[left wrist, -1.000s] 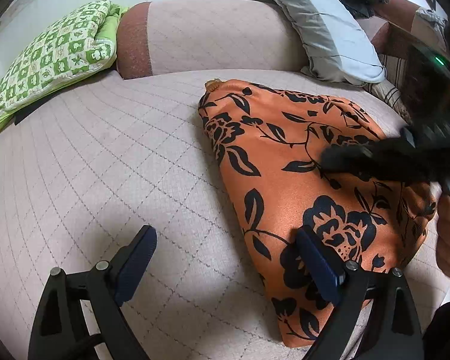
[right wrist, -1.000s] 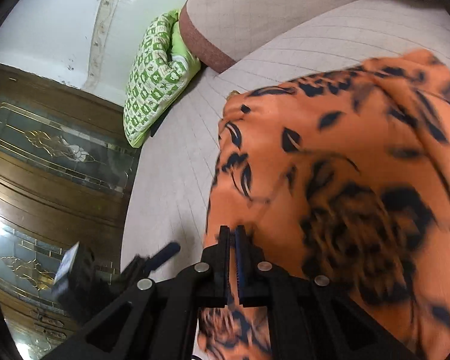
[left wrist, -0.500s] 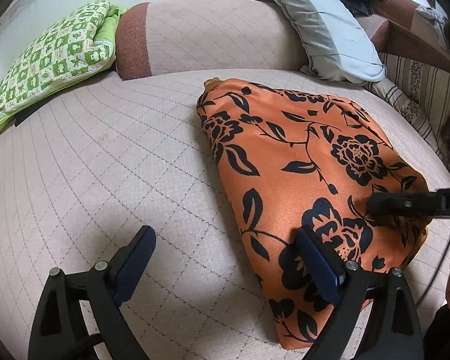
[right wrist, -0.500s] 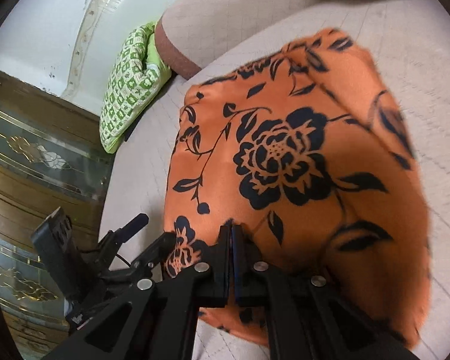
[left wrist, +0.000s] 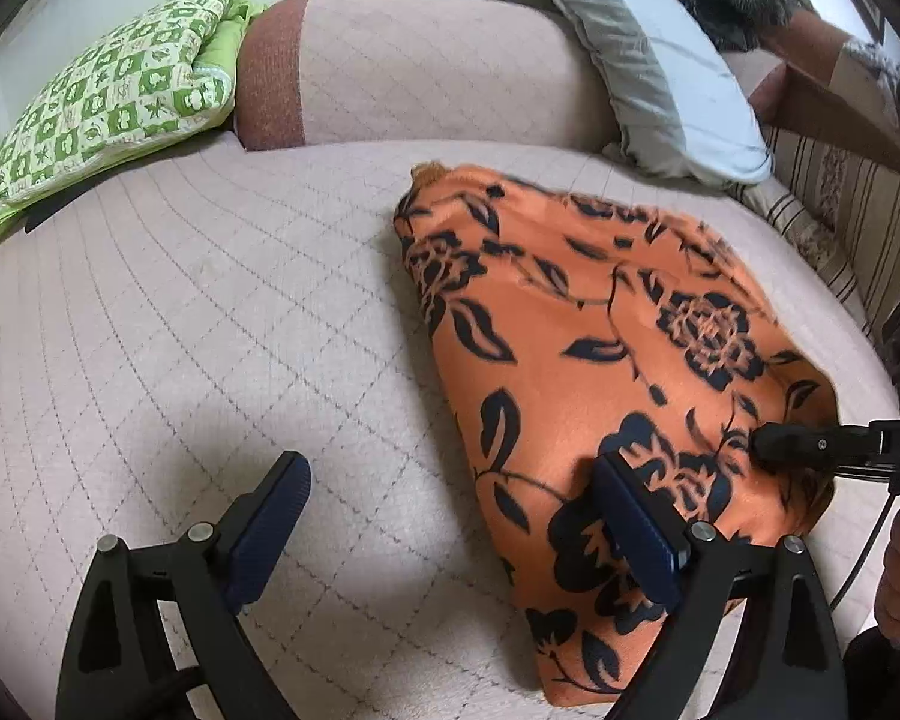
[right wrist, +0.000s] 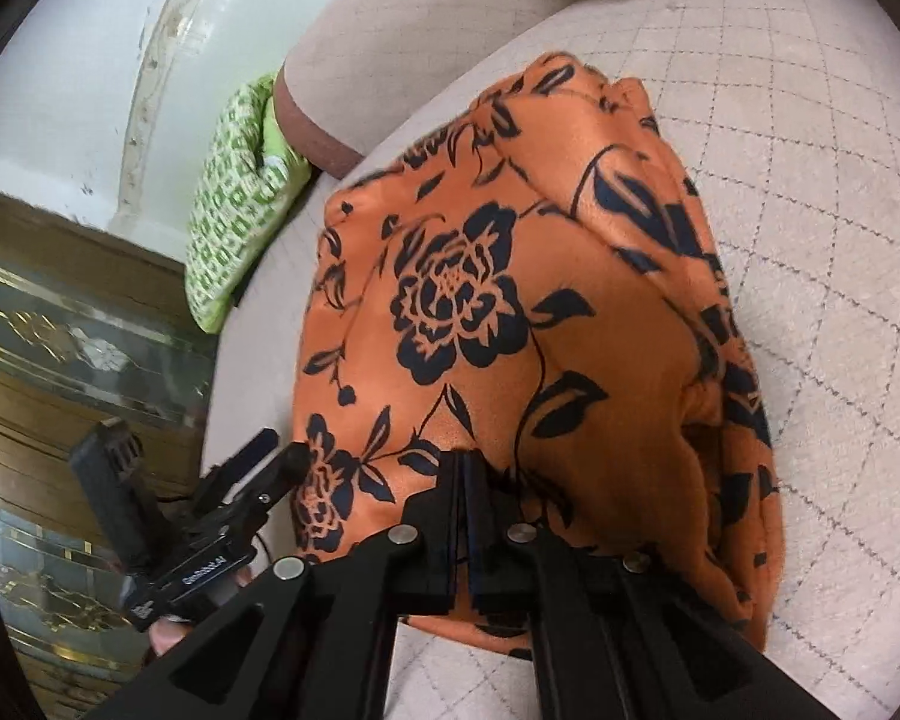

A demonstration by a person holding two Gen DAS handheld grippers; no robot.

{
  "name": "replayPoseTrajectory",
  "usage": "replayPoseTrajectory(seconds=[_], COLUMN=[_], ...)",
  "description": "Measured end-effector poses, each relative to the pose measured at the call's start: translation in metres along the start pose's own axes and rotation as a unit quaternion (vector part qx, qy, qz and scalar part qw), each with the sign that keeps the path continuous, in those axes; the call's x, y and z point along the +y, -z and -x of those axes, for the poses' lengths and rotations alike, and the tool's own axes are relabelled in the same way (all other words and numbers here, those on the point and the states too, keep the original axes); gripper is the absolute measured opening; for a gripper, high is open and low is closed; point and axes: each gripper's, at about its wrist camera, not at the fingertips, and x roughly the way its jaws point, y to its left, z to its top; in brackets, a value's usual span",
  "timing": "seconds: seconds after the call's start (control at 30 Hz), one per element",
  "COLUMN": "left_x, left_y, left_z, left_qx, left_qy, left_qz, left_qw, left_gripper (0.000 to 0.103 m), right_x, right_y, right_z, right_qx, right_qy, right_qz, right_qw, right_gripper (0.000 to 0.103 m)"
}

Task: Fold small clothes

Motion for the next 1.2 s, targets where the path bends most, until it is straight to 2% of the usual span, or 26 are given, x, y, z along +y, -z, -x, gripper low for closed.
replayPoseTrajectory(seconds=[0.17, 0.23, 0.27, 0.3, 0.33, 0.37, 0.4, 0.47, 0.57, 0.7, 0.87, 1.1, 1.2], left_x=[0.003, 0.002, 0.001, 0.000, -0.001, -0.002, -0.003, -0.003, -0.003, 0.003, 0.012, 0.006, -0.002], left_y=[-0.009, -0.011, -0.012, -0.012, -0.013, -0.013, -0.012, -0.011, -0.009, -0.010, -0.010, -0.014, -0.016], left_z=[0.018, 0.017, 0.013, 0.009, 0.004, 0.001, -0.004, -0.012, -0.023, -0.034, -0.045, -0.051, -0.055], left_qx=[-0.045, -0.043, -0.030, -0.018, -0.005, 0.003, 0.010, 0.027, 0.050, 0.070, 0.087, 0.088, 0.096], left_qy=[0.042, 0.055, 0.062, 0.067, 0.069, 0.068, 0.065, 0.068, 0.086, 0.103, 0.138, 0.160, 0.194], left_qz=[0.035, 0.044, 0.049, 0.053, 0.057, 0.059, 0.061, 0.069, 0.085, 0.107, 0.133, 0.118, 0.114], left_qw=[0.9975, 0.9966, 0.9964, 0.9962, 0.9960, 0.9959, 0.9960, 0.9949, 0.9914, 0.9866, 0.9776, 0.9760, 0.9696], left_gripper=[0.095, 0.096, 0.096, 0.097, 0.097, 0.097, 0.097, 0.097, 0.097, 0.097, 0.097, 0.098, 0.098], right_x=[-0.002, -0.010, -0.016, -0.022, -0.030, -0.034, -0.040, -0.048, -0.068, -0.081, -0.086, -0.074, -0.064], right_y=[-0.007, -0.009, -0.010, -0.010, -0.010, -0.009, -0.007, -0.011, -0.016, -0.025, -0.031, -0.040, -0.046], right_z=[0.042, 0.054, 0.060, 0.065, 0.071, 0.075, 0.082, 0.085, 0.077, 0.049, 0.030, 0.010, -0.001], right_qx=[-0.069, -0.089, -0.098, -0.107, -0.118, -0.126, -0.145, -0.144, -0.116, -0.055, -0.028, -0.006, 0.006], right_qy=[-0.029, -0.038, -0.039, -0.039, -0.035, -0.034, -0.034, -0.045, -0.060, -0.080, -0.090, -0.095, -0.103], right_qz=[0.018, 0.006, -0.003, -0.012, -0.026, -0.034, -0.047, -0.057, -0.084, -0.099, -0.093, -0.054, -0.040], right_qw=[0.997, 0.995, 0.994, 0.993, 0.992, 0.991, 0.988, 0.987, 0.988, 0.990, 0.991, 0.994, 0.994], right_gripper=[0.006, 0.006, 0.014, 0.040, 0.081, 0.091, 0.092, 0.092, 0.092, 0.092, 0.092, 0.092, 0.092])
